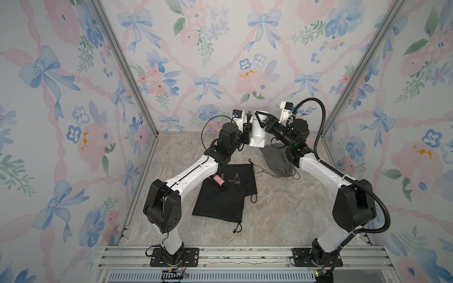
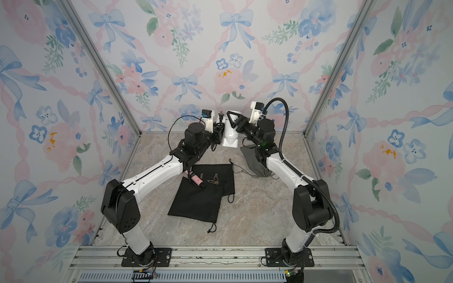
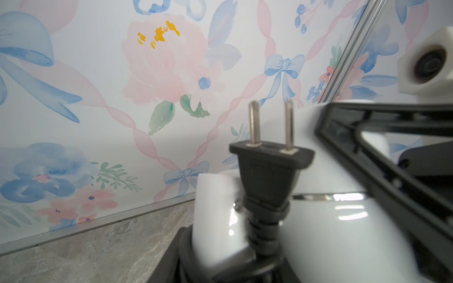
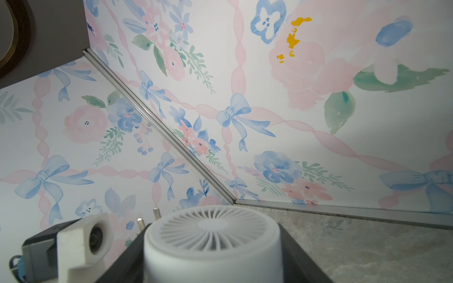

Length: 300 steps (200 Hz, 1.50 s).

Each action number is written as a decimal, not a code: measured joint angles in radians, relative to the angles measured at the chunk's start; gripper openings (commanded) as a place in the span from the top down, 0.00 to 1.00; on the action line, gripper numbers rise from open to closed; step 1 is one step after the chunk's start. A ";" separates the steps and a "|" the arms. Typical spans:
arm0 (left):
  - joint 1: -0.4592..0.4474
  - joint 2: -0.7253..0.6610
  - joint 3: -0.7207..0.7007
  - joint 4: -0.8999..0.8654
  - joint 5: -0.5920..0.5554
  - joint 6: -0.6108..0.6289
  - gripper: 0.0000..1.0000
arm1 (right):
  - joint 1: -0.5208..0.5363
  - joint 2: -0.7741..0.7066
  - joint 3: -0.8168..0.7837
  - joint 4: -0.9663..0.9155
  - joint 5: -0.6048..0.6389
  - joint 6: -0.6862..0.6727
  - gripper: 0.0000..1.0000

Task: Pack away hair dryers
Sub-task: Fold the hair dryer.

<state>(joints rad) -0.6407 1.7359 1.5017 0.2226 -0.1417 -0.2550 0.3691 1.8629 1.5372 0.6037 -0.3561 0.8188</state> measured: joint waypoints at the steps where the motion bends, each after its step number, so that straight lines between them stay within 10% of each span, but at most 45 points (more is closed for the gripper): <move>1: 0.000 0.000 0.000 0.000 0.000 -0.001 0.50 | 0.000 0.000 0.000 0.000 0.000 0.000 0.67; 70: -0.013 -0.142 -0.030 -0.035 0.137 0.030 0.27 | -0.027 -0.032 -0.021 0.061 0.030 0.061 0.67; 195: 0.208 -0.315 -0.229 -0.084 0.242 -0.025 0.31 | -0.033 -0.034 -0.100 0.030 -0.069 0.043 0.67; 300: 0.150 -0.157 -0.230 -0.120 0.141 -0.102 0.33 | 0.029 -0.093 -0.109 -0.072 -0.084 -0.046 0.68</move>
<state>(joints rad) -0.4904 1.5787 1.2716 0.1024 -0.0010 -0.3573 0.3977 1.7695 1.4277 0.5316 -0.4397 0.7727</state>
